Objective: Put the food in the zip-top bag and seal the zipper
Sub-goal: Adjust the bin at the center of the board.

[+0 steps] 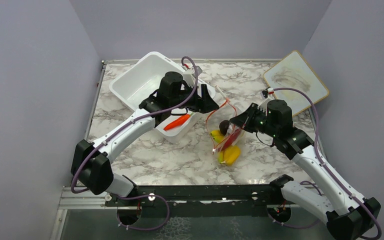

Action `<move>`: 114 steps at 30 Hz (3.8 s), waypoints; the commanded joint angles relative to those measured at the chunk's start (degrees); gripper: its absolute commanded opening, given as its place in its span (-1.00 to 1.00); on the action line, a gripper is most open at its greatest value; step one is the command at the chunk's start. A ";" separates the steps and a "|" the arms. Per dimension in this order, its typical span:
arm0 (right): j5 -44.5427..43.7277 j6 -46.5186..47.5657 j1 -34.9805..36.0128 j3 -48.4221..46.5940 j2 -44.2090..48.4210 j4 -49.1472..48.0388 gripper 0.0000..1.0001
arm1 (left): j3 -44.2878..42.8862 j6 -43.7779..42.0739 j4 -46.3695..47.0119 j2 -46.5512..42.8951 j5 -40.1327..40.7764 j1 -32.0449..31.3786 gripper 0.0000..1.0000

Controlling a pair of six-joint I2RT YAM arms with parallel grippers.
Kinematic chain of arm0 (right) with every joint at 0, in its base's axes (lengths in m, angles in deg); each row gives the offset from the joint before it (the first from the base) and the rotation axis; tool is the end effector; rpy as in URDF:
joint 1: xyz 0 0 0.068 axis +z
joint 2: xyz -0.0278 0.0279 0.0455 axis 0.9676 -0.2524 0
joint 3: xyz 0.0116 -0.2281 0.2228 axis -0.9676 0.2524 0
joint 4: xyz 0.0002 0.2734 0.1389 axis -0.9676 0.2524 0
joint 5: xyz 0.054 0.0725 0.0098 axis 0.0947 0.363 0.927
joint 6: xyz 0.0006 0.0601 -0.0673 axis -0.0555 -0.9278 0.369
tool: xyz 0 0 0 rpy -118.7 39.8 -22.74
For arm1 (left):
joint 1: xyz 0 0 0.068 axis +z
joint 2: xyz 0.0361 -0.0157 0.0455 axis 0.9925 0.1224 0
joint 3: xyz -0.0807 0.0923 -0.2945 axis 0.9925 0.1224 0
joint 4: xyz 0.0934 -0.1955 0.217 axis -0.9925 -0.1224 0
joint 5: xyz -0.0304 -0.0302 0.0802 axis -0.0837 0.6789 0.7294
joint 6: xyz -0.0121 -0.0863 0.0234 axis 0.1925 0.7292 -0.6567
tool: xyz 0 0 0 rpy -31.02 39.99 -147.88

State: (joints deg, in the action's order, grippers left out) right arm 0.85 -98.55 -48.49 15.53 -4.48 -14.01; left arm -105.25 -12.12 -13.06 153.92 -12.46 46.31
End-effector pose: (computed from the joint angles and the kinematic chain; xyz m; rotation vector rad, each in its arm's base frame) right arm 0.2172 0.1278 0.3207 0.2737 2.1905 0.9759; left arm 0.3118 -0.2803 0.3656 0.4206 2.0345 -1.2777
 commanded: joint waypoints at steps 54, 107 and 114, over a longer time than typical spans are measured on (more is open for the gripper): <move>-1.75 10.41 -0.09 3.01 1.56 -1.01 -0.98 | 11.51 10.12 -33.25 -18.54 65.04 10.11 0.28; -10.86 15.42 -0.09 -20.15 -5.42 26.38 -0.98 | -6.16 -5.82 -31.45 -1.83 61.60 13.28 0.26; -11.43 15.24 -0.09 -21.35 -4.80 26.90 -0.99 | -14.31 -5.44 -31.72 3.66 51.02 13.12 0.31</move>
State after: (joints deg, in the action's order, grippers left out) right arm -8.72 -83.93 -48.49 -5.10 -10.32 11.97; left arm -115.94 -18.76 -43.82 154.07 45.68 59.29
